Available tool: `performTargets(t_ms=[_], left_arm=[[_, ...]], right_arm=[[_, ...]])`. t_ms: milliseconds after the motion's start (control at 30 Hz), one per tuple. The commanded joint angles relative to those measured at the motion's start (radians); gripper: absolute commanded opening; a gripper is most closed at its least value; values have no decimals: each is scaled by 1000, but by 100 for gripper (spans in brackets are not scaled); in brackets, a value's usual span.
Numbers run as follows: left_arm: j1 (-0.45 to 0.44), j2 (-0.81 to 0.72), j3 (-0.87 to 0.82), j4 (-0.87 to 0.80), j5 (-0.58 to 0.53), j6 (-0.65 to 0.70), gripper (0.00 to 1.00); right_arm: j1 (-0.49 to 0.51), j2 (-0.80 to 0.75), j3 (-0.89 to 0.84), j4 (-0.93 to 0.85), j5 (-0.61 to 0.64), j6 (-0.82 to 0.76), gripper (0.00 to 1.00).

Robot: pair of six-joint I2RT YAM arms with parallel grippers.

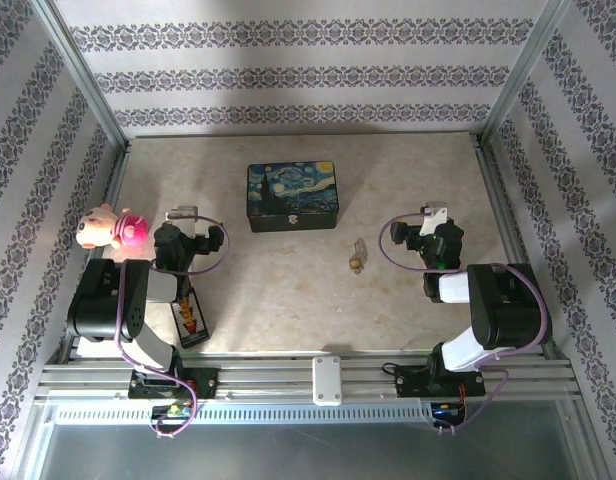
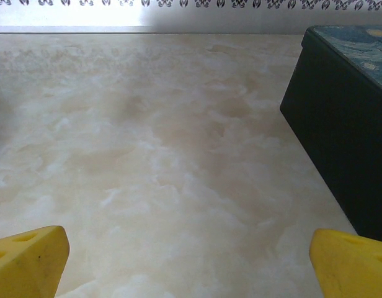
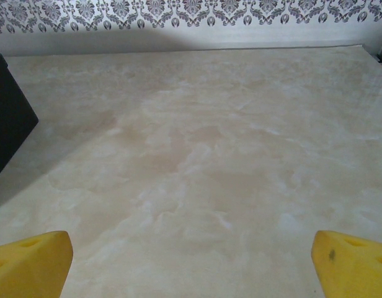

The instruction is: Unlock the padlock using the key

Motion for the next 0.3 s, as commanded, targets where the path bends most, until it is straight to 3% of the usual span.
performTargets(t_ms=[0,267], left_arm=[[17,-9,5,-7,7,12,99],[17,-11,1,-2,5,10,99]], right_arm=[[-7,-5,19,8,12,7,98],[-7,-5,19,6,13,5,98]])
